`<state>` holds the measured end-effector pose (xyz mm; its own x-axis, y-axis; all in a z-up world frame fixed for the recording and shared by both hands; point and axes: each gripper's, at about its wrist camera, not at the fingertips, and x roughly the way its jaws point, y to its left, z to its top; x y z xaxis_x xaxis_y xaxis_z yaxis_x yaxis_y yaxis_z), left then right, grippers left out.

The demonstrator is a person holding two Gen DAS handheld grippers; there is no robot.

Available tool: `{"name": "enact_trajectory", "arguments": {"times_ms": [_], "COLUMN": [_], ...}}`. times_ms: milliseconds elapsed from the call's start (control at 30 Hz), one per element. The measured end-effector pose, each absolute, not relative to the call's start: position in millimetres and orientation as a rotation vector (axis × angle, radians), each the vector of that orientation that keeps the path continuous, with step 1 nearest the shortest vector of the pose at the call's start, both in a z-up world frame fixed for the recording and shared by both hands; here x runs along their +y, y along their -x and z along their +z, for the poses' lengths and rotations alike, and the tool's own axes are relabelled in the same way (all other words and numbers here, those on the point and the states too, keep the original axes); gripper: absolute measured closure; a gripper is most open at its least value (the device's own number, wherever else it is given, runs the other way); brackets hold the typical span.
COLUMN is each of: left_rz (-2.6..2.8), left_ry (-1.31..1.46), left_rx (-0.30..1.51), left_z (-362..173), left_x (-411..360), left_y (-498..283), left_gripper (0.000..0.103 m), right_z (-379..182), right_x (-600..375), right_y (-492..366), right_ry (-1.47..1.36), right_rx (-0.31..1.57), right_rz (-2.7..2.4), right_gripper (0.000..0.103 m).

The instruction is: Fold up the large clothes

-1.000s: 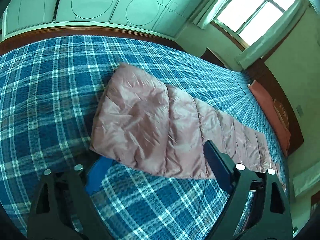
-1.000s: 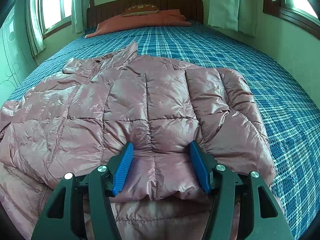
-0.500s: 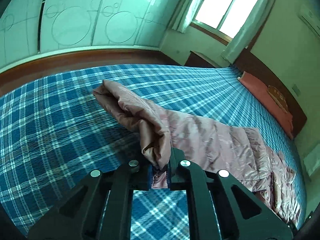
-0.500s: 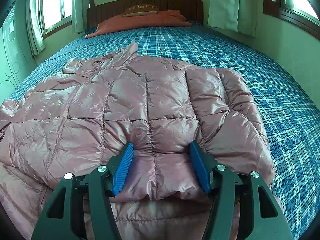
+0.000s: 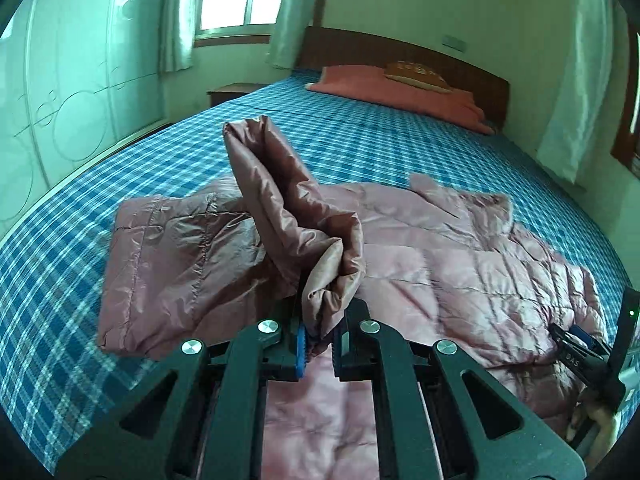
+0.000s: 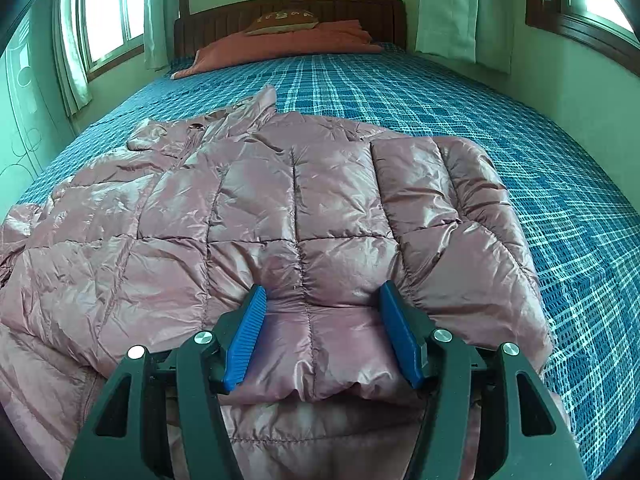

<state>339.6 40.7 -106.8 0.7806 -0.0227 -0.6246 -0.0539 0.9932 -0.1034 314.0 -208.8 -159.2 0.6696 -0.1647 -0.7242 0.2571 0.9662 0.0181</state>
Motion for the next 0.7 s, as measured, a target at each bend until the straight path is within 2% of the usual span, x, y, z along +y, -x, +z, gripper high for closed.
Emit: {"name": "enact_trajectory", "arguments": {"times_ms": [200, 400, 500, 567, 700], "left_rz": [-0.106, -0.133, -0.123, -0.132, -0.156], "left_ry": [0.030, -0.072, -0.107, -0.110, -0.090], "left_rx": [0.722, 0.769, 0.772, 0.761, 0.737], "left_z": [-123.9, -153.3, -157.8, -153.0, -134.6], "left_x": [-53.9, -108.3, -116.8, -117.8, -110.0], "left_y": [-365.4, -366.8, -363.6, -356.0, -336.0], "left_gripper": [0.095, 0.093, 0.077, 0.061, 0.052], "right_z": [-159.1, -158.9, -159.6, -159.4, -157.8], "right_x": [-210.4, -210.1, -209.1, -209.0, -210.0], "right_y": [-314.2, -314.2, -315.1, -316.6, -319.5], "right_ry": [-0.128, -0.132, -0.129, -0.131, -0.141], "right_rx": [0.800, 0.798, 0.801, 0.803, 0.811], "right_rz": [-0.233, -0.231, -0.230, -0.227, -0.220], "right_gripper": [0.043, 0.042, 0.042, 0.041, 0.040]}}
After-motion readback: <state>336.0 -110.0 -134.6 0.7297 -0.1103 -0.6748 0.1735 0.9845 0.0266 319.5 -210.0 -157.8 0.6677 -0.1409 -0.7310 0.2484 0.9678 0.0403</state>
